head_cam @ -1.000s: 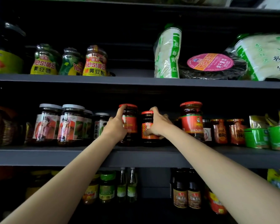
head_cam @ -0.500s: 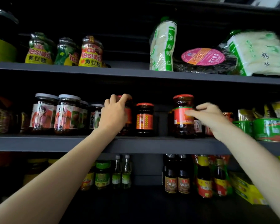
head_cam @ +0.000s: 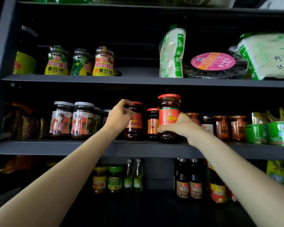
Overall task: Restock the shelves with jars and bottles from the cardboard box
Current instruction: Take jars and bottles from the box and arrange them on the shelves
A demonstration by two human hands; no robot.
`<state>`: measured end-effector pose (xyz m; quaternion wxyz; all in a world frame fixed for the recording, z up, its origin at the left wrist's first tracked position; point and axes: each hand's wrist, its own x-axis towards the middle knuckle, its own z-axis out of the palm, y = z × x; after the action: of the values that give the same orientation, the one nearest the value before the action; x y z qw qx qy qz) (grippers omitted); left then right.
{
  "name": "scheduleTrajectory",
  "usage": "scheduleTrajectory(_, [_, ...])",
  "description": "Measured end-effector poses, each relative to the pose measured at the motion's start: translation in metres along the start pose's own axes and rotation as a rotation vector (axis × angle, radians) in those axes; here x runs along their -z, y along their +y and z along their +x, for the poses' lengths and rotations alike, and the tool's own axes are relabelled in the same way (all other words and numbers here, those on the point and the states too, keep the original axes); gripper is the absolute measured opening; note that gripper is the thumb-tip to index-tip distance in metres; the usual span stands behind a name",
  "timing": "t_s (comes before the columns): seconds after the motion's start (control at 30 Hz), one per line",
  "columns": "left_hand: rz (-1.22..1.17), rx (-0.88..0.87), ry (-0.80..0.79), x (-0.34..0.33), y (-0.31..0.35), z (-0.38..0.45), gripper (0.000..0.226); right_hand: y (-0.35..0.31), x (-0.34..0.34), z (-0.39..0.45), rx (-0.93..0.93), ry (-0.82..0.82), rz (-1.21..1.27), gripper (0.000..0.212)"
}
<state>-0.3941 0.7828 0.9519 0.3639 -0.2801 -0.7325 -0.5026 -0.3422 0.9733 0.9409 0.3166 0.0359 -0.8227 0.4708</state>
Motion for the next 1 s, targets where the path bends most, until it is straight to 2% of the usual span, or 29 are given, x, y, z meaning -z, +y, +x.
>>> scheduleTrajectory(0.1, [-0.061, 0.119, 0.035, 0.014, -0.013, 0.008, 0.023, -0.015, -0.027, 0.001, 0.031, -0.039, 0.001, 0.074])
scheduleTrajectory(0.2, [-0.02, 0.183, -0.114, 0.018, -0.021, 0.003, 0.03, -0.024, -0.05, 0.003, 0.058, -0.062, -0.006, 0.076])
scheduleTrajectory(0.27, [-0.087, 0.204, -0.171, 0.019, -0.022, -0.003, 0.035, -0.03, -0.064, 0.006, 0.062, -0.06, -0.051, 0.079])
scheduleTrajectory(0.37, [-0.207, 0.28, -0.23, 0.023, -0.02, -0.006, 0.032, -0.036, -0.078, 0.01, 0.057, -0.041, -0.167, 0.097])
scheduleTrajectory(0.43, [-0.266, 0.286, -0.255, 0.025, -0.019, -0.007, 0.031, -0.037, -0.079, 0.011, 0.044, -0.079, -0.174, 0.101])
scheduleTrajectory(0.53, [-0.289, 0.251, -0.293, 0.026, -0.019, -0.008, 0.03, -0.03, -0.071, 0.011, 0.016, -0.252, 0.028, 0.079])
scheduleTrajectory(0.63, [-0.328, 0.242, -0.304, 0.025, -0.021, -0.006, 0.033, -0.029, -0.06, 0.008, -0.001, -0.308, 0.129, 0.055])
scheduleTrajectory(0.77, [-0.367, 0.264, -0.335, 0.025, -0.021, -0.005, 0.039, -0.032, -0.056, 0.004, 0.005, -0.321, 0.132, 0.054])
scheduleTrajectory(0.9, [-0.305, 0.308, -0.39, 0.029, -0.021, -0.005, 0.051, -0.033, -0.062, 0.005, -0.003, -0.3, 0.102, 0.054])
scheduleTrajectory(1.0, [-0.321, 0.301, -0.395, 0.034, -0.02, -0.004, 0.043, -0.034, -0.06, 0.004, -0.003, -0.282, 0.072, 0.055])
